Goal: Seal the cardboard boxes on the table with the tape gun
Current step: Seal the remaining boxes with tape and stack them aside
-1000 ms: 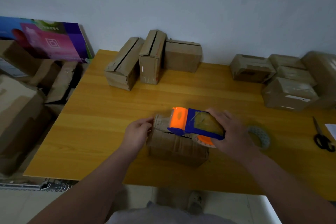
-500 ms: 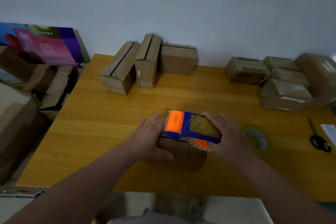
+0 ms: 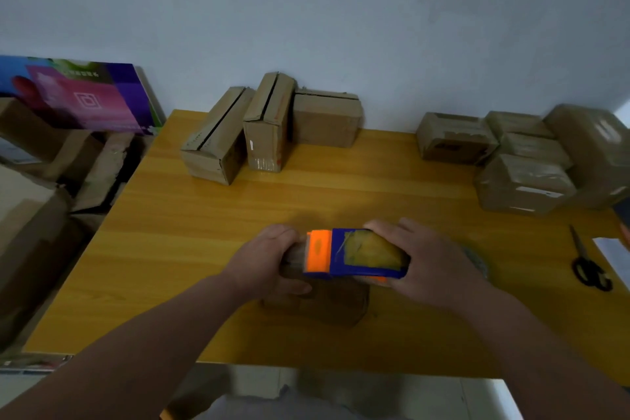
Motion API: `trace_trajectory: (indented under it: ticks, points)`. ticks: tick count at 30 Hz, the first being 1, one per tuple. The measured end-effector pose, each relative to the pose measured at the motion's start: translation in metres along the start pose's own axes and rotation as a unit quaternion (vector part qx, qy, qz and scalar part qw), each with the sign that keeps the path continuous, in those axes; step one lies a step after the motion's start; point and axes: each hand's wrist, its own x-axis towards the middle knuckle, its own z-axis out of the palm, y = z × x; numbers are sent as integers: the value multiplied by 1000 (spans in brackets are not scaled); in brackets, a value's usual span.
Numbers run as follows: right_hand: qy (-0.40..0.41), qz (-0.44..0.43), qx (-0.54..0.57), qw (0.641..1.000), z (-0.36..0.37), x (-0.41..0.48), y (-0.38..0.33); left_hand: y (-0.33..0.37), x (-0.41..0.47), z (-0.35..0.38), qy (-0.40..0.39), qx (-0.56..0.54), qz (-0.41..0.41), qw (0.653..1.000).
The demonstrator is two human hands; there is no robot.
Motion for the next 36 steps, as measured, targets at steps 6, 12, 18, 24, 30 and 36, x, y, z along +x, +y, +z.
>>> trace_trajectory:
  ticks: [6,12,18,24,30,36]
  points:
    - [-42,17,38,998,-8,-37,41,6,-3,-5,-29,38,-9,999]
    - [-69,58,66,994,-7,-61,70,6,-3,-8,-60,87,-41,994]
    - [-99,76,51,991,-2,-63,87,9,-3,-7,-79,130,-58,987]
    - [-106,83,-55,989,4,-50,77,28,-14,0,-79,263,-77,958]
    - [-108,91,-45,989,7,-54,73,57,-16,22,-71,256,-105,958]
    - [-102,93,-32,990,14,-55,77,88,-5,46,-89,258,-78,959]
